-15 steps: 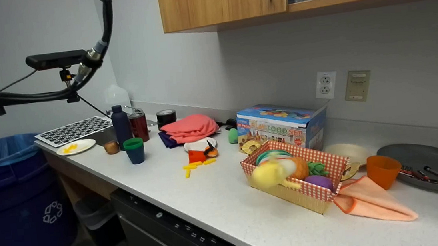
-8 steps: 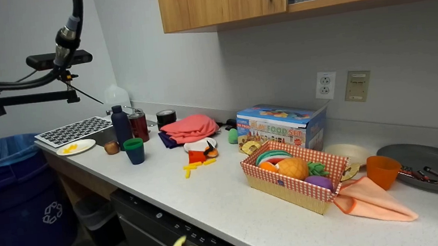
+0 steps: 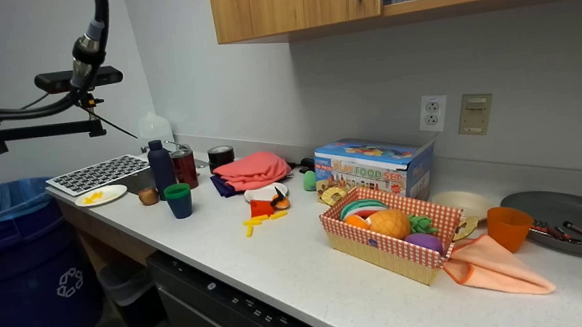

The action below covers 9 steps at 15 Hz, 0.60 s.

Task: Open the cabinet door and put some of the fruits plush toy inside and close it

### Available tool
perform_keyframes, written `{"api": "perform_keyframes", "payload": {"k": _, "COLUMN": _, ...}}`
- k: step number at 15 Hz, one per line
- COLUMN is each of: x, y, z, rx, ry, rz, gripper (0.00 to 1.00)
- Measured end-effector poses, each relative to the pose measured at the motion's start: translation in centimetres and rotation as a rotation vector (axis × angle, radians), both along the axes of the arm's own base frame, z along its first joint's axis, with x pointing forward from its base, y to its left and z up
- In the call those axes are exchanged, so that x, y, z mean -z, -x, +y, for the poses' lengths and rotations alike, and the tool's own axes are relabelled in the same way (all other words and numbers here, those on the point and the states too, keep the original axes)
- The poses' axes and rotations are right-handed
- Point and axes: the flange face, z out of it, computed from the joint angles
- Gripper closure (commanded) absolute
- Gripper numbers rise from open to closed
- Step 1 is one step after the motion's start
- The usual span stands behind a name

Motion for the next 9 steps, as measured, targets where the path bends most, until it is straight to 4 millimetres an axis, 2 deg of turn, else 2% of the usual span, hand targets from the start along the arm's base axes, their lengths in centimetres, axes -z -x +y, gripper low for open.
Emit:
{"api": "perform_keyframes", "payload": {"k": 7, "x": 0.2, "y": -0.2, "z": 0.1, "rx": -0.003, "ry": -0.002, "rz": 0.004, "gripper": 0.0}}
{"api": "perform_keyframes", "payload": {"k": 9, "x": 1.5, "y": -1.1, "z": 0.7, "rx": -0.02, "ry": -0.009, "rz": 0.033, "gripper": 0.0}}
